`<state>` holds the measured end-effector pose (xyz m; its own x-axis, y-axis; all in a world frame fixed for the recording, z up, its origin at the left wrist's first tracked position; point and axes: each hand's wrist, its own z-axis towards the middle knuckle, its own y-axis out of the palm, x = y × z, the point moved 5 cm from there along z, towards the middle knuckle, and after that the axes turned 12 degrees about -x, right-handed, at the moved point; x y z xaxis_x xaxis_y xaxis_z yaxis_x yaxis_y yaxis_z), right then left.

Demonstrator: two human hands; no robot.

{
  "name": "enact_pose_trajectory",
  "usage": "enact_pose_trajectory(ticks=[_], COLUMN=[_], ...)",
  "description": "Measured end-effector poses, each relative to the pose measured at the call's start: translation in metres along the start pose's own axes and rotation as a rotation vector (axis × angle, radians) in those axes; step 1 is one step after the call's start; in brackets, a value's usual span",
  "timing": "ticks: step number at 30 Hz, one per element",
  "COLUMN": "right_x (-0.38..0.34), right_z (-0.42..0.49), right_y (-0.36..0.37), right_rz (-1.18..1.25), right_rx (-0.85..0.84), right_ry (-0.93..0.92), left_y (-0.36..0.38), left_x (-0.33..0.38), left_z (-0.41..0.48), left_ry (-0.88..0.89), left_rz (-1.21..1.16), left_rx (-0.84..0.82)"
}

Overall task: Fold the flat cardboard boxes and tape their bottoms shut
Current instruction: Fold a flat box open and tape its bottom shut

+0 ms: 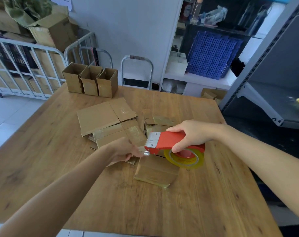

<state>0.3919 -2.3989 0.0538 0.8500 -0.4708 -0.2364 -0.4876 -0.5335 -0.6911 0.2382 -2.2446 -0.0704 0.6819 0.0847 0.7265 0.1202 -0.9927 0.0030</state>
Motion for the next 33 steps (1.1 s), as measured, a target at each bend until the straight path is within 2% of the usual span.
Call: enact_pose_trajectory(ticks=[1,3,7,12,17,21,28,33], right_x=[-0.001,0.0,0.004,0.007,0.006,0.006,0.008,0.008], right_z=[0.001,0.004,0.008,0.006,0.004,0.003,0.003,0.003], right_y=[0.0,0.0,0.002,0.004,0.005,0.006,0.006,0.009], right_rz=[0.001,0.021,0.071,0.139,0.143,0.14,0.14,0.133], right_rx=[-0.007,-0.013,-0.017,-0.001,-0.005,0.0,0.008,0.016], right_ry=[0.006,0.006,0.005,0.006,0.017,0.028,0.048,0.055], left_y=[-0.002,-0.01,-0.013,-0.006,-0.002,-0.003,-0.004,-0.01], left_x=[-0.002,-0.005,0.008,0.01,-0.001,-0.005,0.007,0.006], left_z=[0.001,0.005,0.006,0.008,0.015,0.017,0.012,0.013], left_ry=[-0.002,0.009,0.089,0.076,0.079,0.087,0.116,0.091], left_rz=[-0.14,-0.283,-0.087,0.113,-0.063,-0.088,0.054,0.101], left_rx=[-0.071,-0.055,0.144,0.261,0.233,0.18,0.216,0.162])
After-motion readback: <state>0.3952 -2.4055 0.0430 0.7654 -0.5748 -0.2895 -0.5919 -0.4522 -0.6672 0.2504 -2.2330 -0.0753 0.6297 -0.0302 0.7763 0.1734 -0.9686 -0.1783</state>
